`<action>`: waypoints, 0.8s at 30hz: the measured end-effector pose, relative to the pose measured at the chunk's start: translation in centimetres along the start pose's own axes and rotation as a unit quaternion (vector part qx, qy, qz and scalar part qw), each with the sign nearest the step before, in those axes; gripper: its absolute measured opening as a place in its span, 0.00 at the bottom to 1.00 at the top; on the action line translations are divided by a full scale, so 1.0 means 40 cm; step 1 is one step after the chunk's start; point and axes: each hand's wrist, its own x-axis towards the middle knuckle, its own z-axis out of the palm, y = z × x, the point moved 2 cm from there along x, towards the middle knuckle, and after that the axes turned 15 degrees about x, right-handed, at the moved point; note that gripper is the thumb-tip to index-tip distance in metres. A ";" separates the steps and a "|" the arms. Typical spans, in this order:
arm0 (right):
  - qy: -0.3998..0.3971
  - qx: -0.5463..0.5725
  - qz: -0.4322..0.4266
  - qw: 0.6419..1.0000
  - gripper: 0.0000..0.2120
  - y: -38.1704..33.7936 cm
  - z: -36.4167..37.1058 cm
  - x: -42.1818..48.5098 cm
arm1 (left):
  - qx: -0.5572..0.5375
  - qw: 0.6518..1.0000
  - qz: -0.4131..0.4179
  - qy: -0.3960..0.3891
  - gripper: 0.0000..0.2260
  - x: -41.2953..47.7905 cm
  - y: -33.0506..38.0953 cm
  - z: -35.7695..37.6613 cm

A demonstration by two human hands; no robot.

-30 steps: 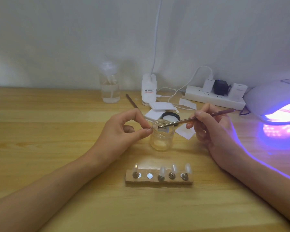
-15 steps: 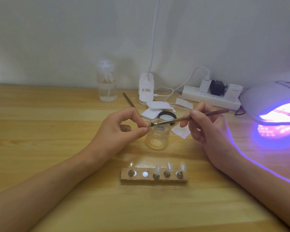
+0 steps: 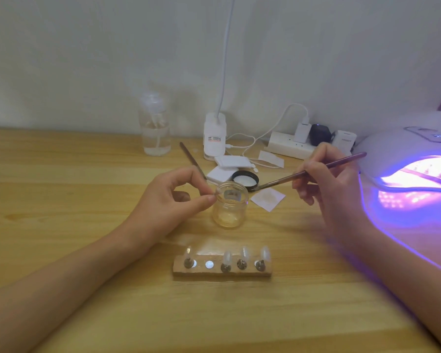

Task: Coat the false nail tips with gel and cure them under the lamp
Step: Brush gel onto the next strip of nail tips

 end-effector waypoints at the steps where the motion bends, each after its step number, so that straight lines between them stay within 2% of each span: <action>1: -0.008 0.003 -0.002 1.000 0.12 -0.005 -0.006 0.006 | -0.001 1.000 0.001 -0.001 0.07 0.001 -0.001 0.001; 4: -0.088 0.033 0.002 0.996 0.09 -0.020 -0.007 0.019 | -0.003 1.000 0.002 -0.003 0.07 0.001 -0.003 0.001; 7: -0.219 -0.036 0.007 0.975 0.07 -0.034 0.006 0.015 | 0.002 1.000 0.001 -0.004 0.07 0.001 -0.004 0.001; 9: -0.261 -0.058 0.016 0.963 0.09 -0.039 0.008 0.011 | 0.005 1.000 0.003 -0.001 0.07 0.001 -0.002 0.001; 12: -0.263 -0.033 0.025 0.964 0.14 -0.052 -0.002 0.022 | 0.008 1.000 0.009 -0.001 0.07 0.000 0.003 0.002; 16: -0.256 -0.020 0.038 0.966 0.11 -0.059 -0.023 0.041 | 0.014 1.000 0.009 -0.006 0.07 -0.006 0.014 0.001; 19: -0.206 0.050 0.063 0.975 0.15 -0.040 -0.025 0.044 | 0.012 1.000 -0.002 -0.014 0.08 -0.006 0.027 -0.010; 24: -0.124 0.133 0.126 0.975 0.15 0.012 -0.002 0.022 | -0.013 1.000 -0.006 -0.006 0.06 -0.006 0.074 -0.058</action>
